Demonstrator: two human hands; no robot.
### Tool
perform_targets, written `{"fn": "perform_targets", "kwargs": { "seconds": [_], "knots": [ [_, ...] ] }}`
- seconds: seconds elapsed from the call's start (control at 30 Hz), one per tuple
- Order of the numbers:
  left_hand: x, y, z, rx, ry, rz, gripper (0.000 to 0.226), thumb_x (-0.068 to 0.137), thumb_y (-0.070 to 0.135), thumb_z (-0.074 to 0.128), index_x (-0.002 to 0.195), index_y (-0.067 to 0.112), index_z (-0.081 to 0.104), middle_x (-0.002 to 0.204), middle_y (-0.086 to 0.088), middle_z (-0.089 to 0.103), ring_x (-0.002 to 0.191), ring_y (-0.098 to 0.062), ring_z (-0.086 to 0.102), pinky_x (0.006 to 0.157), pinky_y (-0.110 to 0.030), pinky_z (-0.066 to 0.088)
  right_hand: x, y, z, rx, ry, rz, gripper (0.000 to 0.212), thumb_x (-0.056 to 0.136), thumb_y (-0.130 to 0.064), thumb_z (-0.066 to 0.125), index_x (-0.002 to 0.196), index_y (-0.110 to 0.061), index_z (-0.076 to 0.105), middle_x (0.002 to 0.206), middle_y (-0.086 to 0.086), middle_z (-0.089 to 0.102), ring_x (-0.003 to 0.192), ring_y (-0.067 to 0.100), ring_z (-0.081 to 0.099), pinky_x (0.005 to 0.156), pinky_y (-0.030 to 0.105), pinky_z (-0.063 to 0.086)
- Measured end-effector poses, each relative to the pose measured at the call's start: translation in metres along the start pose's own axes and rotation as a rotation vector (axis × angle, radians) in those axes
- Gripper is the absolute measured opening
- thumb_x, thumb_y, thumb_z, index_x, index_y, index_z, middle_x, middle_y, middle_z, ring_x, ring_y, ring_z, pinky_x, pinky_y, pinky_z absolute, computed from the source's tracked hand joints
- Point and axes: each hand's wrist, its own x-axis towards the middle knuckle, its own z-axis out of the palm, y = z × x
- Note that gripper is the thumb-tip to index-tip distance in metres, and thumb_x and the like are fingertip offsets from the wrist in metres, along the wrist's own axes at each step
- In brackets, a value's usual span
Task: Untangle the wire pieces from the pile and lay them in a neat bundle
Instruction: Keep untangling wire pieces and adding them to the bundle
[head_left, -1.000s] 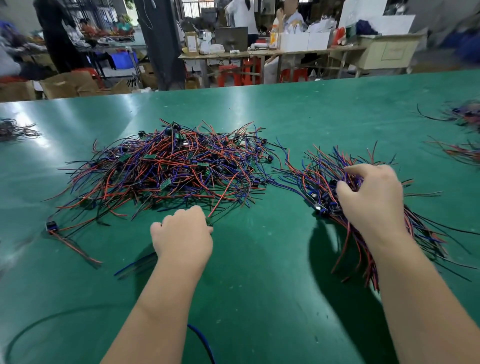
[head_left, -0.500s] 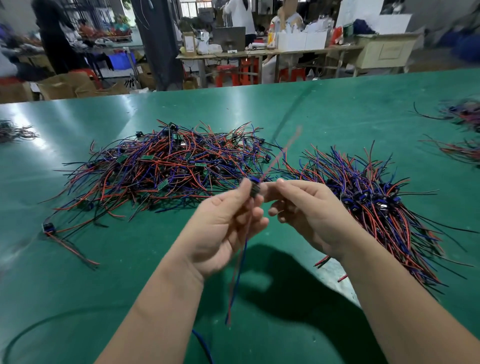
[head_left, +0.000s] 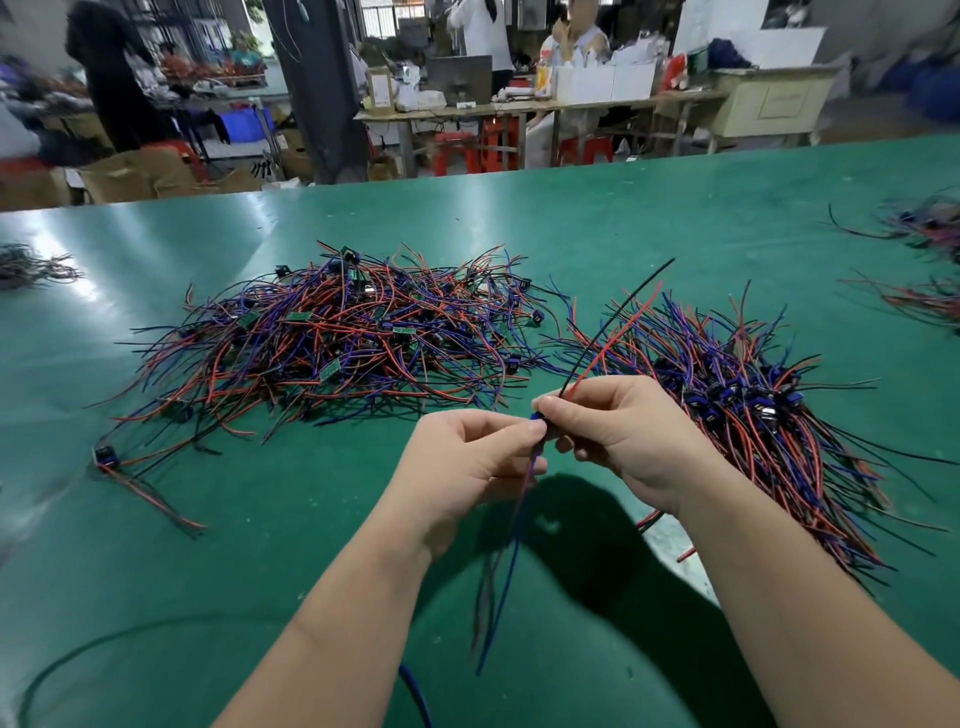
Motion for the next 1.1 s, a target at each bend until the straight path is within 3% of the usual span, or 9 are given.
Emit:
{"fn": "perform_targets", "kwargs": {
  "seconds": [0.17,0.37,0.47,0.6,0.67,0.73,0.83,0.97,1.1],
  "knots": [
    [-0.001,-0.001,-0.002,0.096,-0.047,-0.067,0.011,0.078,0.006,0.074,0.074,-0.001,0.067,0.061,-0.01,0.066,0.052,-0.014,0.065,0.049,-0.021,0.052,0.004,-0.002,-0.012,-0.035,0.182,-0.019,0.023,0.082,-0.01,0.071,0.062,-0.004,0.062,0.049,0.0,0.06,0.039,0.005,0.051,0.039,0.014,0.037],
    [-0.008,0.001,-0.001,0.2,-0.27,-0.128,0.017,0.074,0.003,0.077,0.064,0.01,0.065,0.059,-0.007,0.065,0.053,-0.017,0.066,0.047,-0.02,0.05,0.008,-0.005,-0.047,-0.137,0.695,-0.286,0.027,0.084,-0.024,0.071,0.059,-0.016,0.066,0.043,-0.001,0.057,0.041,0.015,0.051,0.044,0.023,0.043],
    [-0.011,0.007,-0.005,0.123,-0.338,-0.119,0.016,0.065,0.008,0.081,0.058,0.016,0.069,0.06,-0.005,0.066,0.054,-0.016,0.067,0.049,-0.021,0.052,0.013,-0.006,-0.052,0.104,0.774,-0.278,0.03,0.096,-0.029,0.053,0.072,-0.015,0.065,0.043,-0.002,0.056,0.037,0.014,0.05,0.039,0.018,0.039],
    [-0.007,0.014,-0.007,-0.338,-0.247,-0.057,0.013,0.062,0.02,0.07,0.073,0.014,0.072,0.074,-0.006,0.073,0.062,-0.014,0.07,0.053,-0.024,0.056,0.015,-0.007,-0.043,0.324,0.615,0.002,0.022,0.1,-0.02,0.041,0.094,-0.01,0.06,0.054,0.006,0.056,0.035,0.011,0.05,0.038,0.016,0.037],
    [-0.006,0.016,-0.008,-0.502,-0.251,-0.072,0.033,0.063,0.021,0.068,0.094,0.009,0.066,0.08,-0.005,0.075,0.068,-0.013,0.072,0.054,-0.023,0.057,0.01,-0.005,-0.032,0.14,0.37,0.018,0.006,0.092,-0.008,0.057,0.094,-0.009,0.063,0.064,0.008,0.058,0.041,0.01,0.053,0.04,0.017,0.04],
    [-0.007,0.016,-0.008,-0.59,-0.249,-0.105,0.042,0.064,0.021,0.066,0.103,0.008,0.06,0.083,-0.004,0.075,0.07,-0.012,0.072,0.054,-0.022,0.057,0.003,-0.003,-0.021,0.0,0.063,-0.03,0.024,0.076,-0.005,0.073,0.099,-0.012,0.068,0.069,0.006,0.061,0.051,0.01,0.056,0.047,0.017,0.042],
    [-0.007,0.015,-0.002,-0.564,-0.223,-0.113,0.039,0.06,0.024,0.068,0.096,0.011,0.063,0.08,-0.002,0.075,0.064,-0.01,0.071,0.053,-0.022,0.057,-0.004,-0.003,-0.002,0.19,-0.217,-0.082,0.029,0.061,-0.015,0.075,0.09,-0.018,0.076,0.07,0.0,0.067,0.056,0.008,0.057,0.053,0.015,0.043],
    [-0.006,0.008,0.006,-0.379,-0.14,-0.044,0.018,0.055,0.031,0.074,0.071,0.022,0.071,0.068,0.007,0.069,0.054,-0.006,0.064,0.047,-0.019,0.052,-0.004,-0.004,0.012,0.423,-0.107,-0.106,0.015,0.064,-0.011,0.067,0.071,-0.018,0.078,0.063,-0.002,0.068,0.052,0.004,0.057,0.054,0.013,0.046],
    [-0.005,-0.003,0.01,-0.177,-0.106,0.169,0.018,0.058,0.029,0.077,0.074,0.024,0.076,0.076,0.006,0.071,0.057,-0.006,0.062,0.05,-0.021,0.051,-0.003,-0.008,0.011,0.534,-0.079,-0.054,0.015,0.072,-0.016,0.061,0.065,-0.013,0.074,0.062,0.001,0.066,0.053,0.008,0.058,0.053,0.016,0.049]
  ]
}}
